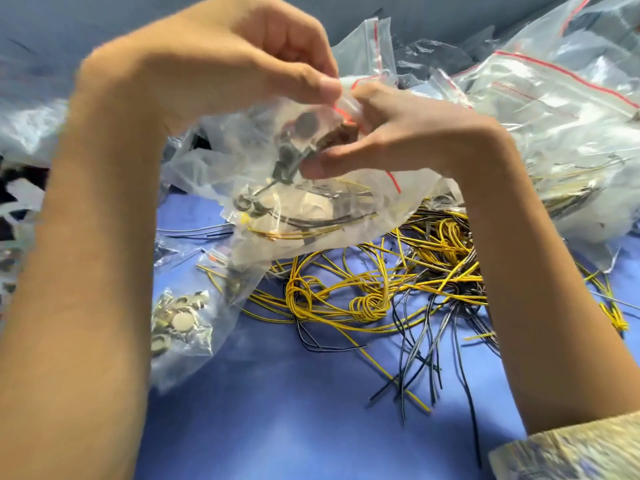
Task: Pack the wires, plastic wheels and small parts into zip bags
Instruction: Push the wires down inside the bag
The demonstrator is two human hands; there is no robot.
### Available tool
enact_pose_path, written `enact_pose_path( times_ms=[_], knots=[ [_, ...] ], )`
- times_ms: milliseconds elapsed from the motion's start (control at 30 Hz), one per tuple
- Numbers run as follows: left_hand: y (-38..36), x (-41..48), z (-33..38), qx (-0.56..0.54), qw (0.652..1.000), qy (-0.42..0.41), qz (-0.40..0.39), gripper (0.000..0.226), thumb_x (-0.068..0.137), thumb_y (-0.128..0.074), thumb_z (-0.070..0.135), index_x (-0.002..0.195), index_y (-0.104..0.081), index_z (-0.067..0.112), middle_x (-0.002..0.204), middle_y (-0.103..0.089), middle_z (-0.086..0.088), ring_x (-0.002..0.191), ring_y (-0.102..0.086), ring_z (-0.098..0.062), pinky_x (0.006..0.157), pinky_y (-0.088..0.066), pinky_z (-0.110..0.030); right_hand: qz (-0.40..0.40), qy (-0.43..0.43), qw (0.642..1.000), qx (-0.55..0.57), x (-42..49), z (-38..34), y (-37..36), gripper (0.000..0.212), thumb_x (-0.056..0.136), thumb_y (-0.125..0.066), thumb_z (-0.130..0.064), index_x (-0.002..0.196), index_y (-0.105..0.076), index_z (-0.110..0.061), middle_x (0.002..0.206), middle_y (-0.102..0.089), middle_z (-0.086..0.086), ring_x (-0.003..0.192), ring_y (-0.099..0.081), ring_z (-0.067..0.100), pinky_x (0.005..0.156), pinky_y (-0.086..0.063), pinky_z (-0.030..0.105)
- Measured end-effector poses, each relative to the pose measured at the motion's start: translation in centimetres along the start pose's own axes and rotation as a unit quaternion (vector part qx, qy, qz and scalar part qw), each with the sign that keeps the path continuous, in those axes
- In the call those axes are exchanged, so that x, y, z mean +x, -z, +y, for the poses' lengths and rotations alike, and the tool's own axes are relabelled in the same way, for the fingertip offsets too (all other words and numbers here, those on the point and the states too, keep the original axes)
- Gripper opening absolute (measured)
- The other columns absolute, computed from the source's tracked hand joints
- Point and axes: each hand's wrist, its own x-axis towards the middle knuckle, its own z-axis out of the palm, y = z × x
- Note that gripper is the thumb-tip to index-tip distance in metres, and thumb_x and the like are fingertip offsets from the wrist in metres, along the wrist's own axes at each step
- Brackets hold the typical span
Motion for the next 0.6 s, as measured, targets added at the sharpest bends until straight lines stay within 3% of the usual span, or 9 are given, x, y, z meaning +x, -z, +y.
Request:
enact_pose_path(
  times_ms=[33,133,233,300,433,500,533,600],
  knots=[
    [-0.5,0.3,0.6,-0.017,1.0,-0.017,-0.013,0.009,0.085,-0.066,0.031,0.082,-0.066,0.022,0.074,-0.065,0.006,0.064,-0.054,-0.005,0.058,-0.041,-0.015,-0.002,-0.008,1.0,0.009,0.0,0.1,0.0,0.065,0.071,-0.068,-0.053,0.098,-0.06,0.006,0.08,-0.052,0.022,0.069,-0.045,0.03,0.066,-0.038,0.048],
    [-1.6,0.6,1.3,-0.045,0.998,-0.007,0.031,0.009,0.08,-0.065,0.03,0.081,-0.065,0.021,0.077,-0.056,-0.011,0.069,-0.044,-0.015,0.059,-0.033,-0.026,-0.006,-0.004,1.0,0.015,0.0,0.8,0.3,0.036,0.088,-0.064,-0.04,0.09,-0.069,-0.004,0.082,-0.063,0.019,0.072,-0.054,0.026,0.068,-0.043,0.039],
    [-1.7,0.5,0.6,-0.065,0.997,0.032,0.038,0.014,0.08,-0.065,0.036,0.086,-0.065,0.024,0.077,-0.059,0.004,0.069,-0.051,-0.007,0.065,-0.038,-0.026,0.002,-0.016,1.0,0.025,0.0,1.2,0.2,0.034,0.095,-0.054,-0.034,0.083,-0.068,-0.006,0.074,-0.059,0.011,0.068,-0.054,0.012,0.063,-0.044,0.02],
    [-1.5,0.6,-0.5,-0.07,0.995,0.066,0.023,0.028,0.077,-0.065,0.046,0.095,-0.065,0.024,0.085,-0.064,0.008,0.077,-0.055,-0.007,0.071,-0.041,-0.029,0.018,-0.039,0.998,0.038,0.3,1.3,-0.1,0.036,0.097,-0.05,-0.033,0.083,-0.064,-0.002,0.073,-0.054,0.004,0.064,-0.052,0.004,0.062,-0.043,0.014],
    [-1.0,0.1,-1.8,-0.097,0.989,0.071,-0.087,0.065,0.06,-0.076,0.061,0.115,-0.065,0.027,0.112,-0.068,0.011,0.102,-0.063,-0.005,0.087,-0.047,-0.021,0.032,-0.074,0.992,0.095,0.6,1.5,-0.8,0.033,0.1,-0.045,-0.03,0.074,-0.056,-0.012,0.064,-0.05,-0.005,0.06,-0.054,0.005,0.067,-0.056,0.026],
    [-0.7,-0.3,-2.3,-0.084,0.982,0.087,-0.147,0.085,0.052,-0.078,0.066,0.123,-0.062,0.023,0.125,-0.064,0.002,0.117,-0.059,-0.016,0.099,-0.045,-0.029,0.044,-0.082,0.991,0.099,0.6,1.6,-0.8,0.04,0.1,-0.043,-0.033,0.066,-0.052,-0.014,0.056,-0.051,-0.01,0.055,-0.057,0.006,0.063,-0.055,0.024],
    [-0.5,-0.4,-2.6,-0.075,0.978,0.107,-0.16,0.087,0.048,-0.081,0.065,0.119,-0.063,0.019,0.123,-0.065,-0.003,0.114,-0.061,-0.021,0.099,-0.046,-0.033,0.049,-0.081,0.991,0.097,0.6,1.6,-0.8,0.041,0.1,-0.043,-0.034,0.067,-0.052,-0.013,0.057,-0.053,-0.007,0.056,-0.06,0.009,0.063,-0.054,0.027],
    [-0.4,-0.4,-3.0,-0.055,0.976,0.135,-0.159,0.068,0.047,-0.085,0.057,0.096,-0.069,0.012,0.099,-0.072,-0.008,0.089,-0.068,-0.021,0.078,-0.052,-0.024,0.056,-0.076,0.992,0.081,0.8,1.5,-0.8,0.042,0.1,-0.042,-0.039,0.07,-0.053,-0.012,0.065,-0.057,0.005,0.061,-0.066,0.019,0.066,-0.052,0.034]
  ],
)
